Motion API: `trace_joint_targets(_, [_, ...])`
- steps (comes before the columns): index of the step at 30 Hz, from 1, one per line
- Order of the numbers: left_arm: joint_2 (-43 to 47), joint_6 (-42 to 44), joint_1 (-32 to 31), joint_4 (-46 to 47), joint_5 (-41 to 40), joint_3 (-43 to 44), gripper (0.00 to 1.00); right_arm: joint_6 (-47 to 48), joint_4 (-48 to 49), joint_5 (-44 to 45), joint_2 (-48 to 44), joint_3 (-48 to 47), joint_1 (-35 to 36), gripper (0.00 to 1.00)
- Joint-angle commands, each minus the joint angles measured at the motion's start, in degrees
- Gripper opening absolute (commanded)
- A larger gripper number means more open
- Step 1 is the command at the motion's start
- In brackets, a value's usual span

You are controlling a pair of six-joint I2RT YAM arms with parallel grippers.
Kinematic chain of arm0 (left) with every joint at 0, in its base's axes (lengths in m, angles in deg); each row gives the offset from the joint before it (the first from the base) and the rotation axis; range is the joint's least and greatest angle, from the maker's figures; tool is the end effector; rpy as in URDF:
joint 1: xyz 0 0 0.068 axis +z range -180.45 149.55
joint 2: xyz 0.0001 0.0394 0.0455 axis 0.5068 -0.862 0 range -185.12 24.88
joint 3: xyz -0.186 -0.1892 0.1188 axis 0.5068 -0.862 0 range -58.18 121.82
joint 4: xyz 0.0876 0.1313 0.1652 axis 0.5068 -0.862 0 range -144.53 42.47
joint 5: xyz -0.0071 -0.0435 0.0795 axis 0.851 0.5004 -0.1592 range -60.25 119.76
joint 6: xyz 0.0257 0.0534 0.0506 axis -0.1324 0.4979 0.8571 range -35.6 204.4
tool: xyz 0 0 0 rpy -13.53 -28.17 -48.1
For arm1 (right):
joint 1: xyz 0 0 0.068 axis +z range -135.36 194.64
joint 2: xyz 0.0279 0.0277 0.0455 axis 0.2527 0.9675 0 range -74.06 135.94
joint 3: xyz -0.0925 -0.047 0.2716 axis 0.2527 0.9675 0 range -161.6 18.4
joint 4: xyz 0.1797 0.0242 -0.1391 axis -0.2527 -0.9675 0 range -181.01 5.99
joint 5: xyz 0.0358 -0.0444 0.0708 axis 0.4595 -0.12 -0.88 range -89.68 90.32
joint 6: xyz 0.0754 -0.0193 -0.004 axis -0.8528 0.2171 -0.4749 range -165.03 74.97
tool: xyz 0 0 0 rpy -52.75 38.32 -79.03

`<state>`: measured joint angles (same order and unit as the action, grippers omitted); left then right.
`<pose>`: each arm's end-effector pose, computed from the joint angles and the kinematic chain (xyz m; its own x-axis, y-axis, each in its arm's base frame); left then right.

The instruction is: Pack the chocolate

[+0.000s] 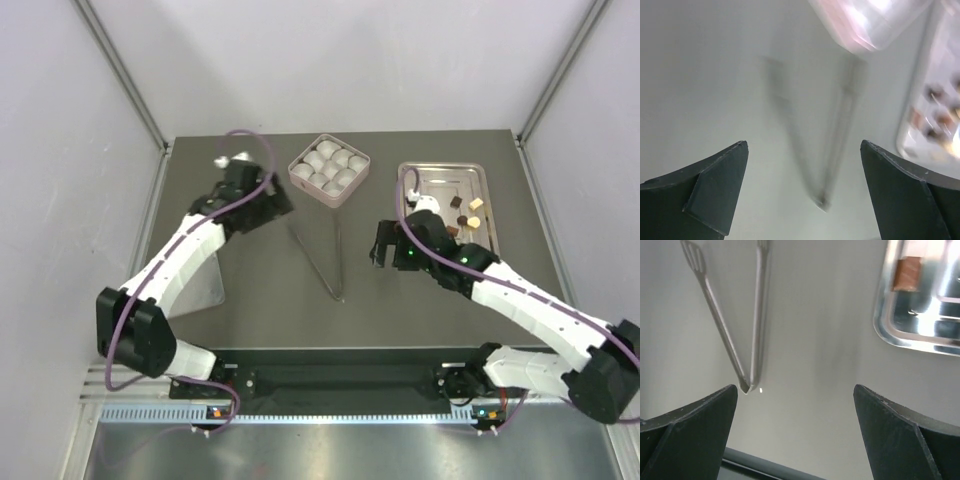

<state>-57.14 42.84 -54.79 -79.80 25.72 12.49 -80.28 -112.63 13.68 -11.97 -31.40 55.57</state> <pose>0.2749 -0.1192 0.3140 -0.7122 -0.4042 -0.5740 -0.1441 0.8844 -0.4440 0.1689 0.1260 0.2863 -0.6956 0.1399 -0.7046 -0.1273 0.9413 0.3126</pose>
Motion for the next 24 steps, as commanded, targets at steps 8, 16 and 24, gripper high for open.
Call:
trace_joint_targets(8, [13.1, 10.3, 10.9, 12.2, 7.5, -18.6, 0.99, 6.1, 13.1, -1.9, 16.8, -9.4, 7.5, 1.00])
trace_joint_targets(16, [27.5, 6.9, 11.2, 14.6, 2.7, -26.4, 0.99, 7.7, 18.8, -2.3, 27.6, -13.2, 9.0, 1.00])
trace_joint_targets(24, [33.3, 9.7, 11.0, 11.2, 3.4, -23.0, 0.99, 9.2, 19.2, -2.4, 36.9, -18.0, 9.5, 1.00])
